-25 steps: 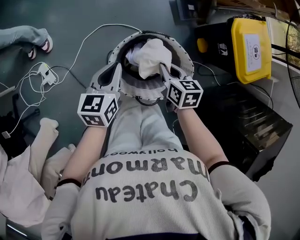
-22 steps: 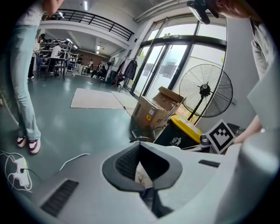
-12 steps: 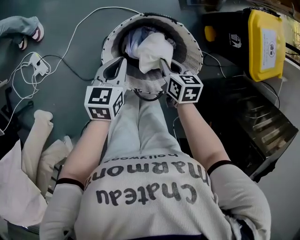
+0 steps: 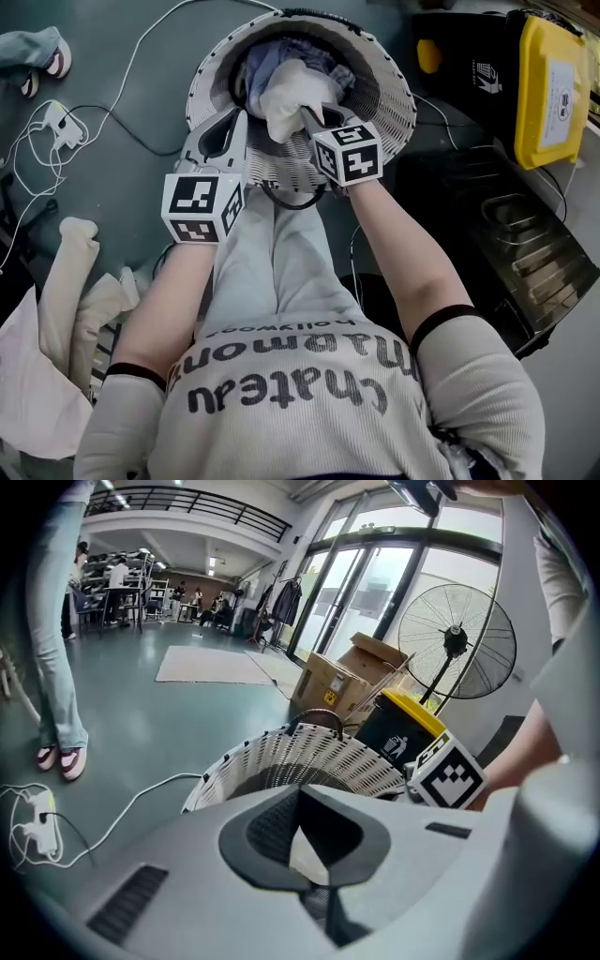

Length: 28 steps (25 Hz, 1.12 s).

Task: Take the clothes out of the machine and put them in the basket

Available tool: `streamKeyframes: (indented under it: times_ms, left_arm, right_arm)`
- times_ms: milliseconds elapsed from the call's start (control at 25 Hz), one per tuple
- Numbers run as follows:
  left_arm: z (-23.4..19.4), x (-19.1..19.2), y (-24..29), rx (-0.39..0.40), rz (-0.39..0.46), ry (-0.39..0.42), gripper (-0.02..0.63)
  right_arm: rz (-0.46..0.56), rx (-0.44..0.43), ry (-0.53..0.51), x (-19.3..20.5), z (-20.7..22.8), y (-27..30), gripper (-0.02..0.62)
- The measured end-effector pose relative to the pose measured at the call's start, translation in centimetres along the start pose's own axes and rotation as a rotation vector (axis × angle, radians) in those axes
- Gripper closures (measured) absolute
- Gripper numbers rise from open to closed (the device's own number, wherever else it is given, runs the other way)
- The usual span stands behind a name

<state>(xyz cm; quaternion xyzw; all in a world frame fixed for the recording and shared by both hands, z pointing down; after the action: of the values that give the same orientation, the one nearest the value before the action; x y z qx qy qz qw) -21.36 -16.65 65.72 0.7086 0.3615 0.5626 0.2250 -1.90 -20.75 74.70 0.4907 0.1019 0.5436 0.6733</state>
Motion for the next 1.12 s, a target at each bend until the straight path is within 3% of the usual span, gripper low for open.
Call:
streamKeyframes:
  times_ms: [480,680,1120]
  left_arm:
    - [-1.1,1.4,4.1,0.026,-0.021,0.001,0.598]
    - [-1.9,2.1,4.4,0.015,-0.022,-0.028,0.598]
    - [-2.1,4.2,3.3,0.038,-0.067,-0.036,0.598]
  right_arm:
    - [-0.044,0.035,-0.012,0.9,4.5,6.6,0.548]
    - [-0.117,0.060,-0.010,2.9,6.2,9.0,0.546]
    - [-0.230,0.130,0.187,6.1,8.8,10.8,0.537]
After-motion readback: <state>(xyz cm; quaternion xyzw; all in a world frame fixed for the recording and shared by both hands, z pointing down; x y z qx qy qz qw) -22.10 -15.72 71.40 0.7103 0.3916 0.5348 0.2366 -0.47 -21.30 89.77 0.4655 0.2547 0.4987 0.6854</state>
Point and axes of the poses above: the fingertips, and each gripper's own axes: y forward along the fingers, z to its right, x out of its underside, the point moved 9 cm from there along -y, backward along the fingers, and after that the axes turned 7 degrees about -x, right-handed, at the moved point
